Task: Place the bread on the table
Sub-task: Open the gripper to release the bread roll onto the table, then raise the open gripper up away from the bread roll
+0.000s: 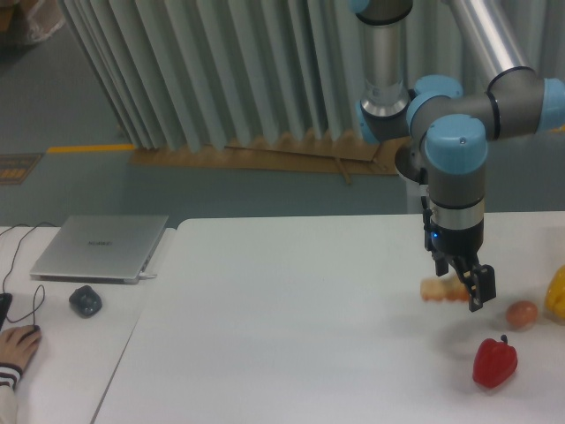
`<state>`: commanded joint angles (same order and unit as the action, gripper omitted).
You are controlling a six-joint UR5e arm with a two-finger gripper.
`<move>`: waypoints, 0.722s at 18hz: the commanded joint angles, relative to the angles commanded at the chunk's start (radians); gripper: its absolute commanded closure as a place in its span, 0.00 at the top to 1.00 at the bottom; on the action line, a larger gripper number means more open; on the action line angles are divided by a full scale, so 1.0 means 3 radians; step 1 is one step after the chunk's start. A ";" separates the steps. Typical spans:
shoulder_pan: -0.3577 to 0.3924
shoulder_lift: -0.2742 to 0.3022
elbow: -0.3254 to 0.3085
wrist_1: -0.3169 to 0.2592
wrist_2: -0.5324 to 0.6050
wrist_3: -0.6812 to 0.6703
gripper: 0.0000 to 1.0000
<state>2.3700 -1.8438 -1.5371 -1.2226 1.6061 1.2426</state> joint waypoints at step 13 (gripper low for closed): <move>0.0066 0.0015 0.0184 -0.0015 0.0031 0.0276 1.00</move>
<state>2.3899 -1.8393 -1.4818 -1.2272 1.6152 1.3253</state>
